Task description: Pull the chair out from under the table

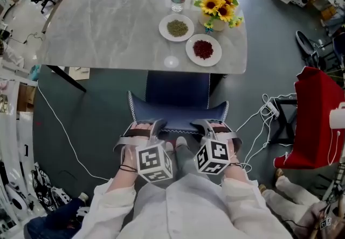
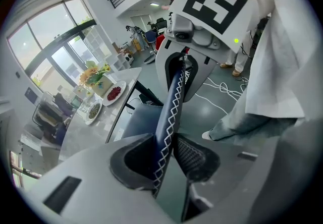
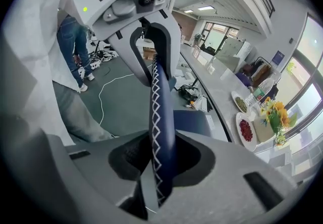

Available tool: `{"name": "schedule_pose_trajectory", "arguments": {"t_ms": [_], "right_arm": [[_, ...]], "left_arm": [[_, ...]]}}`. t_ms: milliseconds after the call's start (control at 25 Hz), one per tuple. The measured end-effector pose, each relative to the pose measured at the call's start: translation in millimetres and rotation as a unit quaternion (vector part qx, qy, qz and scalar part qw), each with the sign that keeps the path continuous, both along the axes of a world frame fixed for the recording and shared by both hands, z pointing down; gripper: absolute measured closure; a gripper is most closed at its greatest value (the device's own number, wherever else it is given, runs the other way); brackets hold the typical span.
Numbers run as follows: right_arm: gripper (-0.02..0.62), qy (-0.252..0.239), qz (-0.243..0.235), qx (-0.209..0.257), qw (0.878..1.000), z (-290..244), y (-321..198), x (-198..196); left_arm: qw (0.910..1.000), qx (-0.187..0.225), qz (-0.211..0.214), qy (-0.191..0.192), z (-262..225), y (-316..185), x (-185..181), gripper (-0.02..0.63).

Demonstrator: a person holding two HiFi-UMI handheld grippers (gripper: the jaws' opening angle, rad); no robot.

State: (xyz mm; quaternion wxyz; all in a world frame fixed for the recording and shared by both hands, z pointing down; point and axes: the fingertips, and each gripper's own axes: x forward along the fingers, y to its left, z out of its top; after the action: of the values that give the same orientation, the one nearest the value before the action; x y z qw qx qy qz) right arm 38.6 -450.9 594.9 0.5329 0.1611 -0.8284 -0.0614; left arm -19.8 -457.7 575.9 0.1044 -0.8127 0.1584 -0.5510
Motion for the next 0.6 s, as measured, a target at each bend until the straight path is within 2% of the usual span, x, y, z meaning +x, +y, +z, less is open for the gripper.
{"name": "schedule_pose_trajectory", "arguments": {"t_ms": [600], "right_arm": [[0.502, 0.001, 0.008, -0.004, 1.000, 4, 89, -1]], "left_arm": [[0.9995, -0.020, 0.019, 0.013, 3, 92, -1, 0.486]]}}
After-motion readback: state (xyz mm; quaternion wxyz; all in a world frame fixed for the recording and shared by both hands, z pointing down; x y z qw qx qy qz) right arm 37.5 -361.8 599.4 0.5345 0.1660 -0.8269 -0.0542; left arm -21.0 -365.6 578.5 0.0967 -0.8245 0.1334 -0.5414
